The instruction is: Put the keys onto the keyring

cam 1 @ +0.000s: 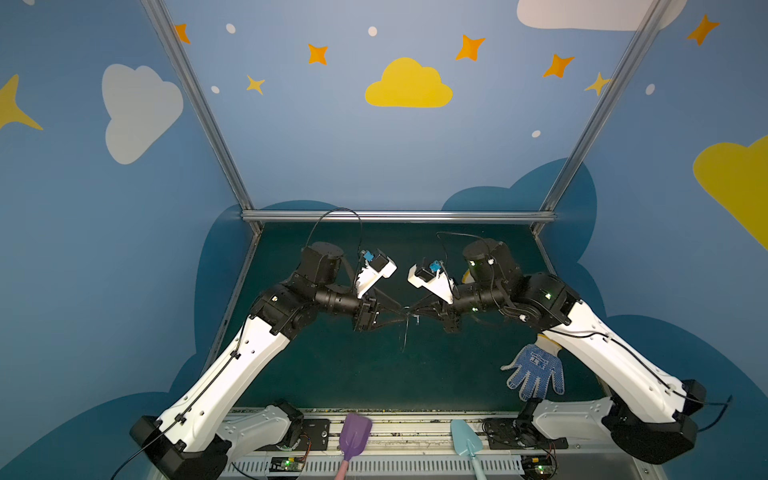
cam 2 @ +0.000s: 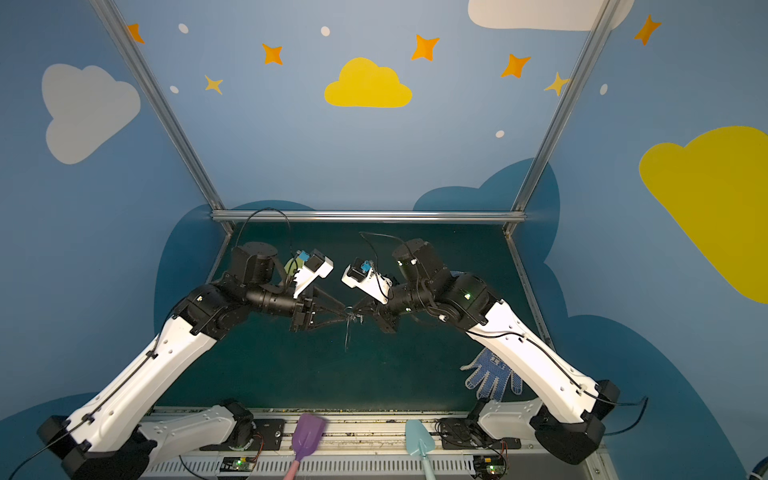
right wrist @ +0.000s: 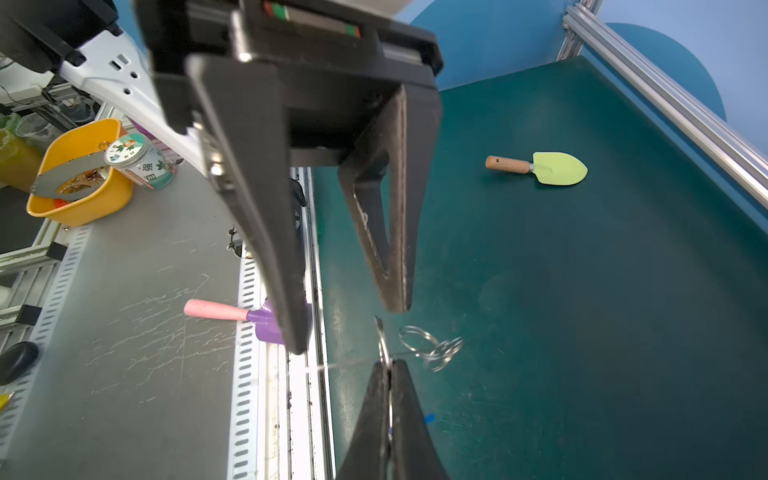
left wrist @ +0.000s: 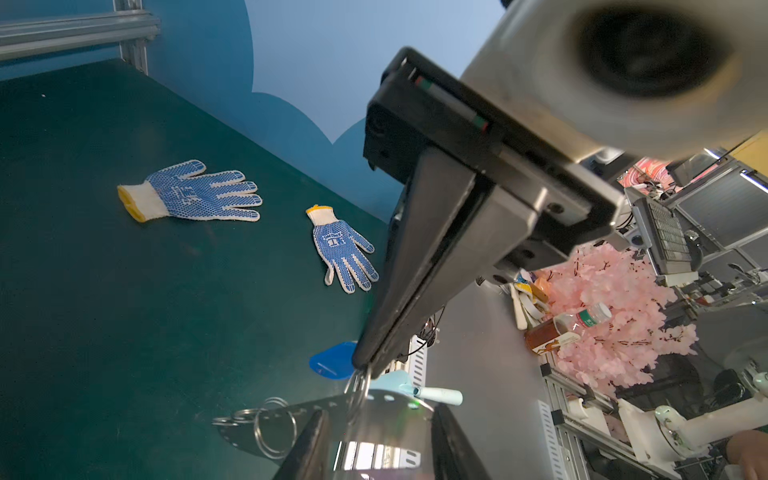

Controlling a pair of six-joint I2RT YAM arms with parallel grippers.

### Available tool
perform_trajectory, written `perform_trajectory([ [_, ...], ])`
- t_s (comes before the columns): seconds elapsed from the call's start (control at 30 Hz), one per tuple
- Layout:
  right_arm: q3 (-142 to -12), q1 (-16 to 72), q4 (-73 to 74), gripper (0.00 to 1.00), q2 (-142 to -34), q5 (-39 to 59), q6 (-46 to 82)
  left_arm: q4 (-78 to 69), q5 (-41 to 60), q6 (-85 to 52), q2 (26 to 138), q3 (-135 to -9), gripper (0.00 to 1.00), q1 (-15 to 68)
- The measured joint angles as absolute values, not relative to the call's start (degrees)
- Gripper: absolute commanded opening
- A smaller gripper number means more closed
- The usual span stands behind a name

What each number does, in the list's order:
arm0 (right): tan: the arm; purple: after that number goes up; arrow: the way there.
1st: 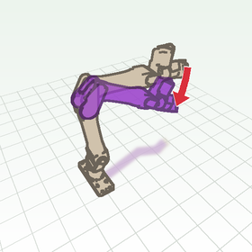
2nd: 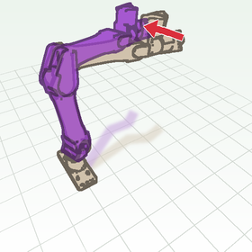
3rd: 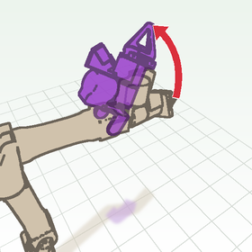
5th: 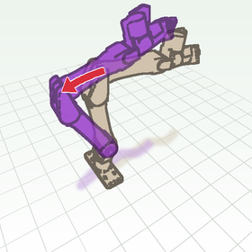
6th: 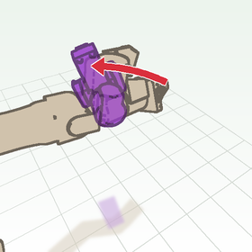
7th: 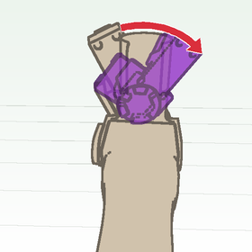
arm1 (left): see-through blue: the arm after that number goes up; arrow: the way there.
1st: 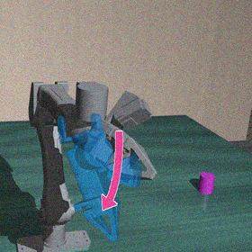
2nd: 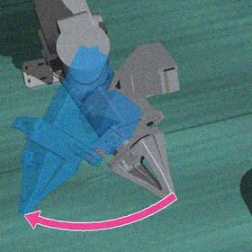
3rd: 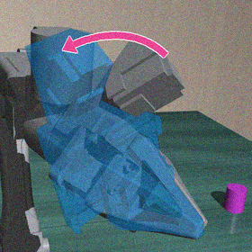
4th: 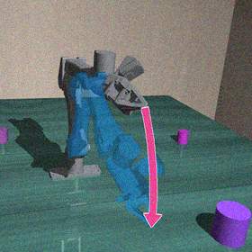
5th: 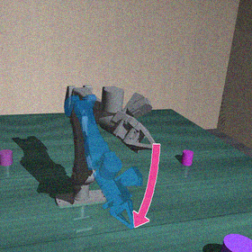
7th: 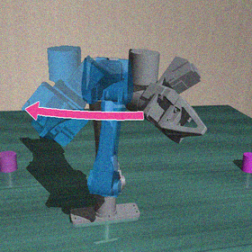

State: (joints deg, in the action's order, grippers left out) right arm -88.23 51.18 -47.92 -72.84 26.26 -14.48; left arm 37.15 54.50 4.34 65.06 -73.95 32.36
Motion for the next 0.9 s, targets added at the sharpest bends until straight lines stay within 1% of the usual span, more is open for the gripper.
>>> perform_trajectory([
  [0.1,-88.3,51.5,-48.2,0.00,-73.0,26.7,-14.5,37.1,54.5,4.5,65.6,-74.2,0.36,32.9],
  [0.17,-88.3,51.7,-48.4,0.00,-73.2,26.9,-14.6,37.2,54.5,4.7,66.0,-74.4,0.34,33.3],
  [0.23,-88.3,51.9,-48.5,0.00,-73.5,27.0,-14.7,37.2,54.5,5.0,66.3,-74.8,0.23,33.6],
  [0.33,-88.3,52.0,-48.7,0.00,-73.6,27.1,-14.9,37.7,54.4,5.6,66.7,-75.4,0.17,33.9],
  [0.37,-88.4,52.0,-48.8,0.00,-73.5,27.3,-14.9,38.0,54.3,5.8,66.8,-75.6,0.13,34.0],
  [0.47,-88.9,52.0,-49.5,0.00,-73.5,27.4,-15.0,38.5,54.1,6.3,67.0,-76.0,0.05,34.0],
  [0.5,-89.1,52.0,-49.8,0.00,-73.5,27.4,-15.0,38.5,54.2,6.5,67.0,-76.0,0.04,34.1],
  [0.8,-89.2,52.0,-49.9,0.00,-73.5,27.4,-14.8,36.8,53.1,6.2,65.9,-74.9,0.03,34.3],
  [0.83,-89.2,52.0,-49.8,0.04,-73.5,27.4,-14.8,35.9,52.8,5.9,65.3,-74.3,0.03,34.3],
  [0.9,-89.2,52.0,-49.2,0.03,-73.3,27.2,-14.3,34.5,52.0,5.2,64.1,-73.3,0.03,34.3],
])
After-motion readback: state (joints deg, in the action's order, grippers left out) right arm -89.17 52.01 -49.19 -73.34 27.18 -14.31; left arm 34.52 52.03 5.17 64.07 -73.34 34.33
